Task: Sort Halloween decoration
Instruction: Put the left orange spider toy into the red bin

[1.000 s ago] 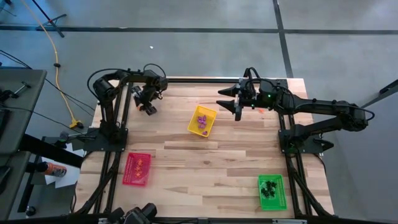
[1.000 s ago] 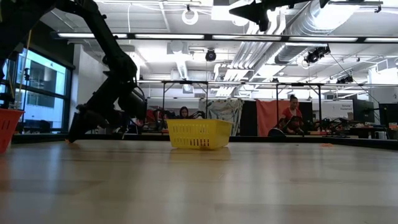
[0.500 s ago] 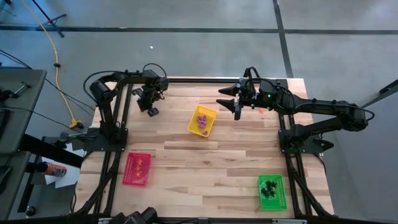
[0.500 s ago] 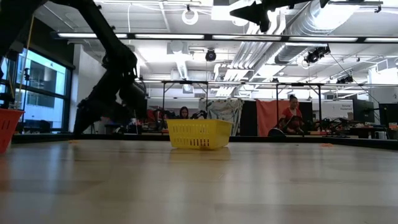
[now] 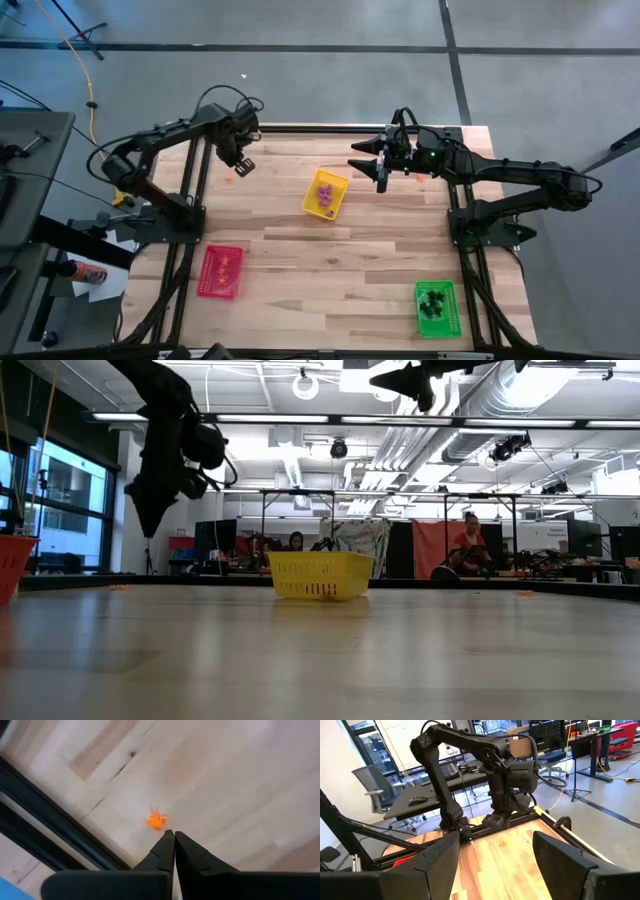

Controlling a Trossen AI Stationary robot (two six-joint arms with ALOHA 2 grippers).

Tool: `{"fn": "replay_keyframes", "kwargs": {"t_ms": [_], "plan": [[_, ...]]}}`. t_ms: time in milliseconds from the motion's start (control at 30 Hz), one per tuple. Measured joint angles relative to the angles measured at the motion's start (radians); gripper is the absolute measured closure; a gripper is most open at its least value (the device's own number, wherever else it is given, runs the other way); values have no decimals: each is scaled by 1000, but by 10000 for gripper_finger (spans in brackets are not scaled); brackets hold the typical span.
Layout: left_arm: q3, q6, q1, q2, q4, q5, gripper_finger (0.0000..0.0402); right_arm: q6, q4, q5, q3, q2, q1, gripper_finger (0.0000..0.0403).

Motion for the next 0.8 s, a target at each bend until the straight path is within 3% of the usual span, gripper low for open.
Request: {"fn": "replay_keyframes", "kwargs": {"t_ms": [167,367,533,800], "plan": [[-77,-40,8,23,50,-5,373,43,-1,-1,0,0,0,155],[-187,-32,14,61,125,-21,306,60,-13,-1,0,0,0,155],[-211,-20,14,68,214,-21,259,61,-13,-3,0,0,0,155],[-211,-27,14,80,287,-22,238,87,-13,-3,0,0,0,155]]}}
